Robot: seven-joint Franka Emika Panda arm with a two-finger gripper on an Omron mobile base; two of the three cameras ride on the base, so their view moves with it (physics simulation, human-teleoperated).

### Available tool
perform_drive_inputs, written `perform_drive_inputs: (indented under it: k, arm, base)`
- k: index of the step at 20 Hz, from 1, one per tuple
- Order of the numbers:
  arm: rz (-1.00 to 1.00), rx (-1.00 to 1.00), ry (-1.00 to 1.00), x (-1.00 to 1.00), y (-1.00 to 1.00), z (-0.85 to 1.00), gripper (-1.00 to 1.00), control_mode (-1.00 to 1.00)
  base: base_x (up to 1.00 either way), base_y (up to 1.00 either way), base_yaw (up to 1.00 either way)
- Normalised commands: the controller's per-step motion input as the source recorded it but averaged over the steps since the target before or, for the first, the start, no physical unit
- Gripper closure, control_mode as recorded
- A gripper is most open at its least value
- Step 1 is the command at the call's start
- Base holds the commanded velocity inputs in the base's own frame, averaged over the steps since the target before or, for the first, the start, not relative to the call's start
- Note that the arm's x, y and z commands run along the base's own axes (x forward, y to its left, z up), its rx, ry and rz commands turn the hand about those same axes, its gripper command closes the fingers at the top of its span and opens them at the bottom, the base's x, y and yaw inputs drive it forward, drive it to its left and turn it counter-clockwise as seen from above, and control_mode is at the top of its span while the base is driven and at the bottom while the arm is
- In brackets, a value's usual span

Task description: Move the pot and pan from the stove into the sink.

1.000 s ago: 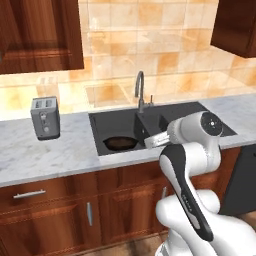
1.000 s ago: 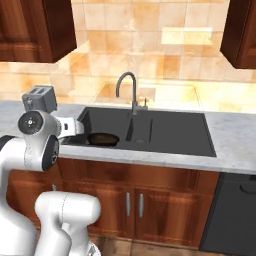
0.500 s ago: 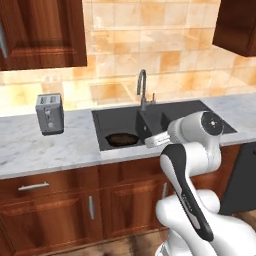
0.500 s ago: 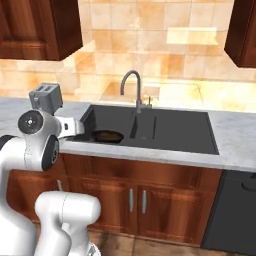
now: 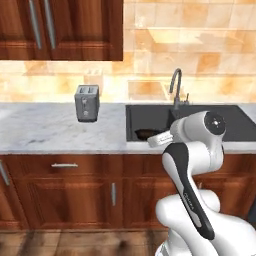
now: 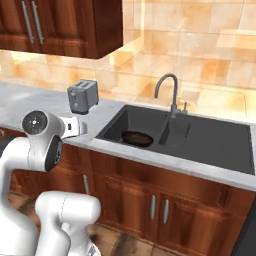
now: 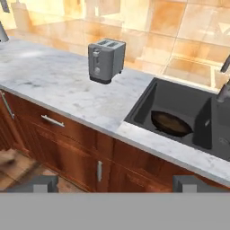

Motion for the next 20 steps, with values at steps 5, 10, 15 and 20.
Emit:
perform_drive_inputs:
  k: [5, 10, 15, 20]
  arm:
    - [0.00, 0.00, 0.00, 0.00, 0.00, 0.00, -1.00, 1.00]
    - [0.00, 0.00, 0.00, 0.00, 0.00, 0.00, -1.00, 1.00]
    - [0.00, 0.00, 0.00, 0.00, 0.00, 0.00, -1.00, 1.00]
    - [0.00, 0.00, 0.00, 0.00, 0.00, 0.00, -1.00, 1.00]
  base:
    - [-0.27, -0.07, 0.44]
    - [-0.25, -0.07, 0.45]
    - [-0.25, -0.07, 0.46]
    - [-0.24, -0.07, 0.46]
